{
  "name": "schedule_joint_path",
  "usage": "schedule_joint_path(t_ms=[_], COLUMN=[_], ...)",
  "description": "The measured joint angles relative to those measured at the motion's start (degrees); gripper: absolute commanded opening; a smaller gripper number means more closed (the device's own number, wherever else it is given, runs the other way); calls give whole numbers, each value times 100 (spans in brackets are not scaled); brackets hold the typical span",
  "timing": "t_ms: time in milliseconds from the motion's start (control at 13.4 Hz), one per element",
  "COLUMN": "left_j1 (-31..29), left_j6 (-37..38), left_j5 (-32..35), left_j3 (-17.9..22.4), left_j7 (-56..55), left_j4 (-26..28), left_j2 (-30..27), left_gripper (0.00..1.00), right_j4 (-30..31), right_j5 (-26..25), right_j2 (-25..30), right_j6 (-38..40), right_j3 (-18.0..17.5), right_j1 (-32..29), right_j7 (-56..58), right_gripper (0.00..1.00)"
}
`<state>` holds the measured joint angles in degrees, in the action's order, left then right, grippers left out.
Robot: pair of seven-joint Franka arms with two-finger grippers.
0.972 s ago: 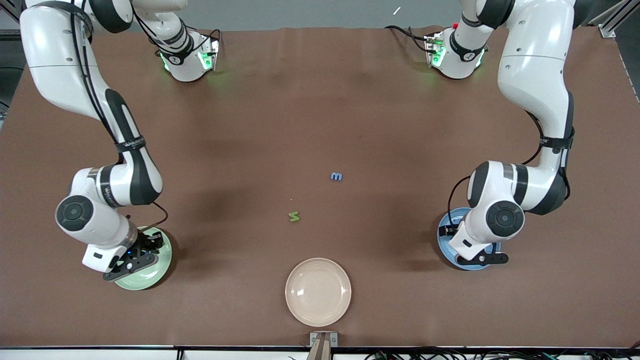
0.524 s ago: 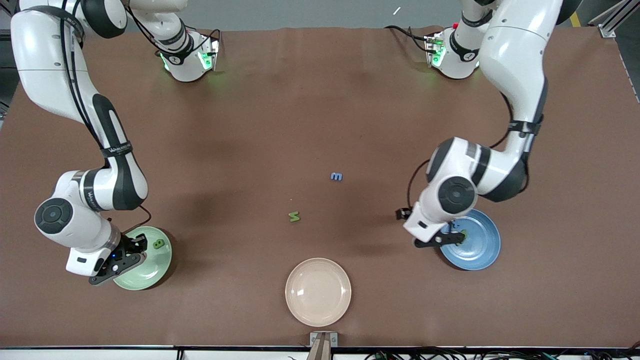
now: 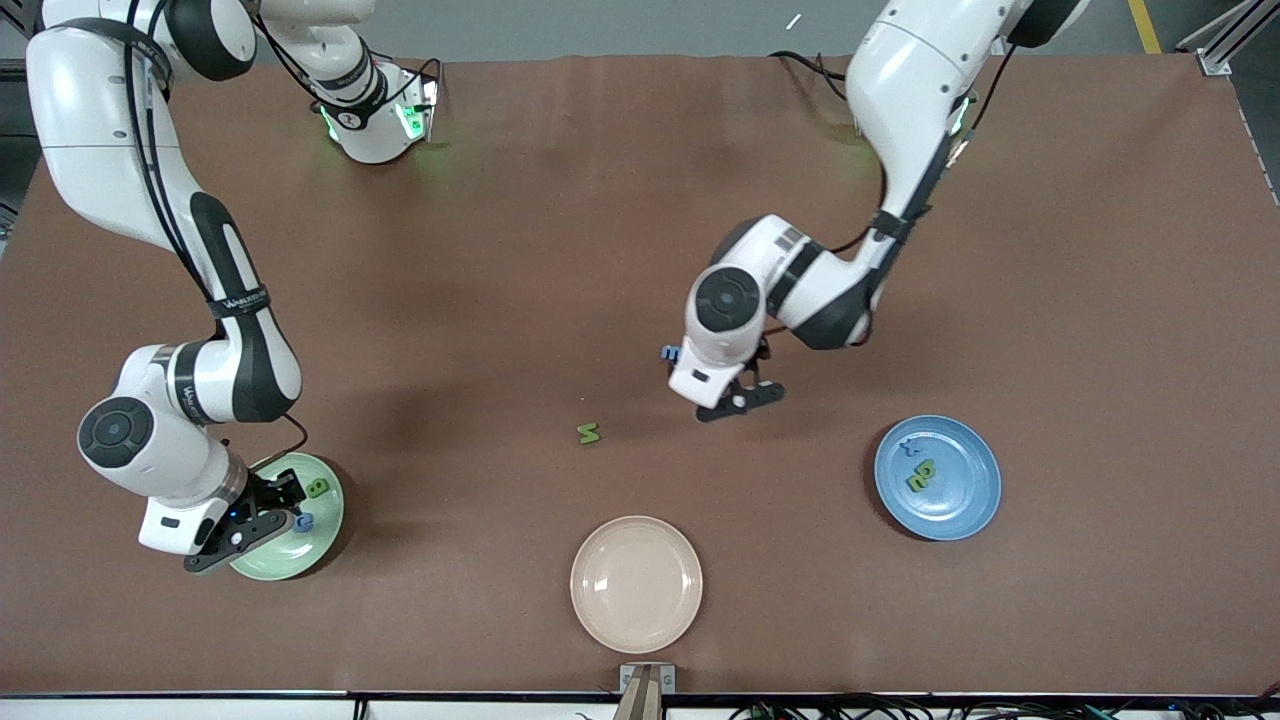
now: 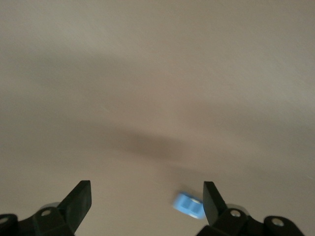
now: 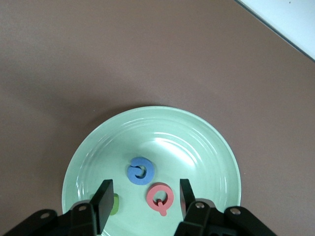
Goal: Sort upper and lower case letters into plates
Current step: 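Reach the blue m with the left gripper while the right gripper reaches M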
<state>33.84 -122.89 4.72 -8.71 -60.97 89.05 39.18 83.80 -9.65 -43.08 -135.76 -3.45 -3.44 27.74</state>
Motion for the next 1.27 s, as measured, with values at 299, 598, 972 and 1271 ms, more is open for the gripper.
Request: schedule_joint_path(t_ms=[299, 598, 972, 1271], left_j1=[444, 431, 438, 438], left_j6=[-392, -397, -1548, -1653], left_j5=[53, 70, 70, 71], left_j3=[8, 3, -49, -60], left_j7=[-338, 1135, 1645, 1967], left_j4=[33, 101, 793, 930], left_j2=[189, 191, 213, 220], left_gripper=[93, 88, 76, 73], right_j4=[0, 17, 18, 17], right_j5=[38, 457, 499, 502], right_j2=[-20, -72, -63, 10], right_j6=[-9, 107, 742, 923], right_j3=[-5, -54, -163, -180], right_j1=[0, 17, 460, 968], right_j7=[-12, -146, -1592, -2636], right_gripper=[67, 68, 72, 72])
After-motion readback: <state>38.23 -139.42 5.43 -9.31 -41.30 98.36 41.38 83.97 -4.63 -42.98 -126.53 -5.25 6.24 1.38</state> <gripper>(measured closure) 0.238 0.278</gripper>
